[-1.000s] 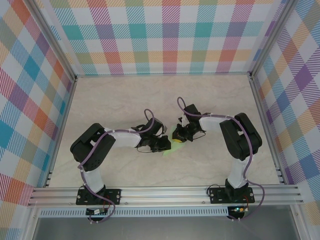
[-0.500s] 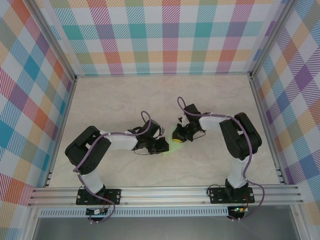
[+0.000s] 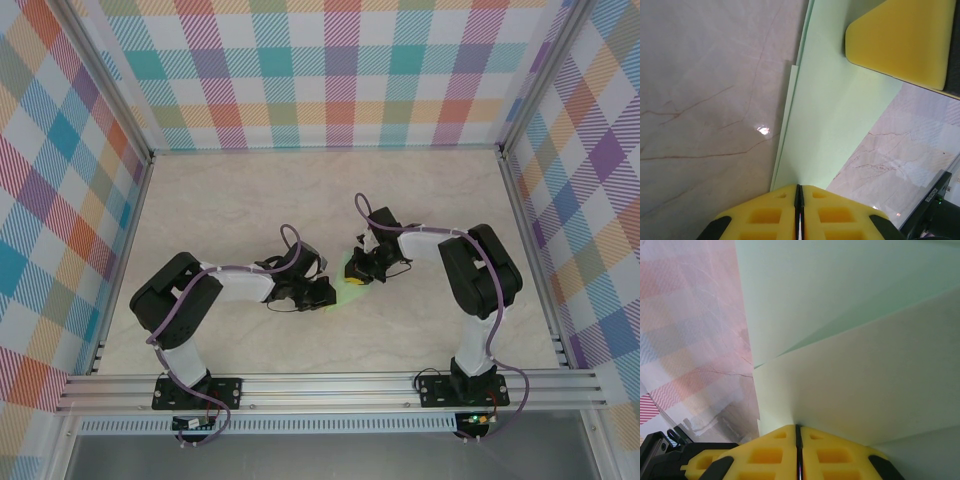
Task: Fold a paper plane with a square sheet of paper (pick it up from the middle)
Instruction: Fourth fold the wing at the center of the table.
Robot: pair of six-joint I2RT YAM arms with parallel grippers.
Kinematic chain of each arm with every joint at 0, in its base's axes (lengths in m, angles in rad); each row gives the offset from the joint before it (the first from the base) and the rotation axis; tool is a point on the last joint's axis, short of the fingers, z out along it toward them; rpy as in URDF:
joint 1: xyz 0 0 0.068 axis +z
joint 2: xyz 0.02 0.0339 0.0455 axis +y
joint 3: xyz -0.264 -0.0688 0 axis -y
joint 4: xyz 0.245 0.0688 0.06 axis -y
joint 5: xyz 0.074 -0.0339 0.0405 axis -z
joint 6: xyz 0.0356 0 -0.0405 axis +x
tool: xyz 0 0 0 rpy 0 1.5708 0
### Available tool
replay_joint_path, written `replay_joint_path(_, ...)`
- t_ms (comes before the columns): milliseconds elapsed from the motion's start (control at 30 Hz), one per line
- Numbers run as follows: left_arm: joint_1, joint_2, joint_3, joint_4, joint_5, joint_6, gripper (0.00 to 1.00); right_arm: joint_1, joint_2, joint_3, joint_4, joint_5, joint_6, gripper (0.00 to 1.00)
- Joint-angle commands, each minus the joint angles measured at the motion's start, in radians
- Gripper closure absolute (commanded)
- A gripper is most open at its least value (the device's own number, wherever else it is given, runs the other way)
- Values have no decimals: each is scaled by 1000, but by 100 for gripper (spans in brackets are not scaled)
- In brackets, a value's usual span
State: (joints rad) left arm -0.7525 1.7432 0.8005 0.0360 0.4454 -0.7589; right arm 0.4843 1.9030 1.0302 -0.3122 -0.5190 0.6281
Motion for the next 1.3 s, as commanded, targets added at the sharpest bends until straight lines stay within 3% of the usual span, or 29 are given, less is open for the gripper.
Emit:
replay_joint_path(0,-14,-31,-29,-110,5,1,89,13,112,-45,-55,151,-14,91)
replay_joint_path(1067,-46,-51,-57,-187,-2,4,92,13,120,-42,-65,163,-16,91)
replay_joint_path(1267,-47,-50,-55,-259,-43,29,92,13,109,-44,-69,165,-16,91)
